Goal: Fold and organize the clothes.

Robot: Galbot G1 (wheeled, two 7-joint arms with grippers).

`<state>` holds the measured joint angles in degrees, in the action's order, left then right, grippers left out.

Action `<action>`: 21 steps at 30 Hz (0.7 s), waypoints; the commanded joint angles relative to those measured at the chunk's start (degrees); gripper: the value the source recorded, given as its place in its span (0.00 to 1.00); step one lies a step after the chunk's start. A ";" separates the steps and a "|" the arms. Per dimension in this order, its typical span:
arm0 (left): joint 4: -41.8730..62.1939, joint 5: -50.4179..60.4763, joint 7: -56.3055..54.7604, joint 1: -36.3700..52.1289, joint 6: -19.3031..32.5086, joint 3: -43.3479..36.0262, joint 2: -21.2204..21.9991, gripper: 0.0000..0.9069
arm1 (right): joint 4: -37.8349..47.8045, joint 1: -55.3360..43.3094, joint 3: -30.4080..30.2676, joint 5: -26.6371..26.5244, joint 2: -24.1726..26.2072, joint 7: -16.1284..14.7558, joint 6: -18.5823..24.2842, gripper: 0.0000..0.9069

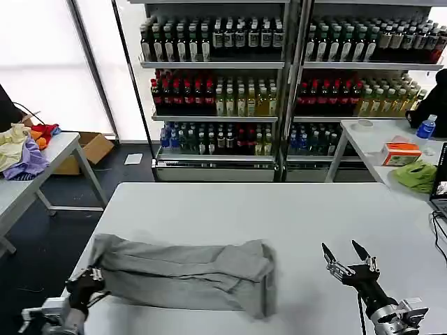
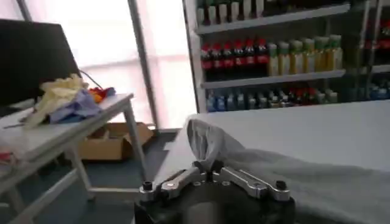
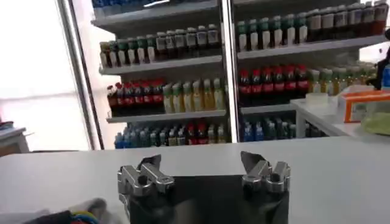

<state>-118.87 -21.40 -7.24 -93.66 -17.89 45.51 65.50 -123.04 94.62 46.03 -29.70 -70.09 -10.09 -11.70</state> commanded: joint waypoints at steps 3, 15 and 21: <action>-1.72 -8.81 3.27 1.35 -3.12 8.66 -12.85 0.01 | -0.40 0.54 -0.25 -0.18 -0.20 -0.04 0.11 1.00; -14.35 -18.24 -1.57 8.99 -5.62 -28.34 -6.18 0.01 | 0.44 1.87 -0.32 1.07 -1.76 -0.30 0.68 1.00; -9.23 -17.04 -1.45 10.51 -5.43 -35.98 -5.30 0.01 | 1.08 2.84 -0.41 1.45 -3.19 -0.59 1.41 1.00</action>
<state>-128.07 -35.77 -7.94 -87.78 -22.39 30.43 58.86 -122.39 96.87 45.64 -28.84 -72.30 -10.62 -10.59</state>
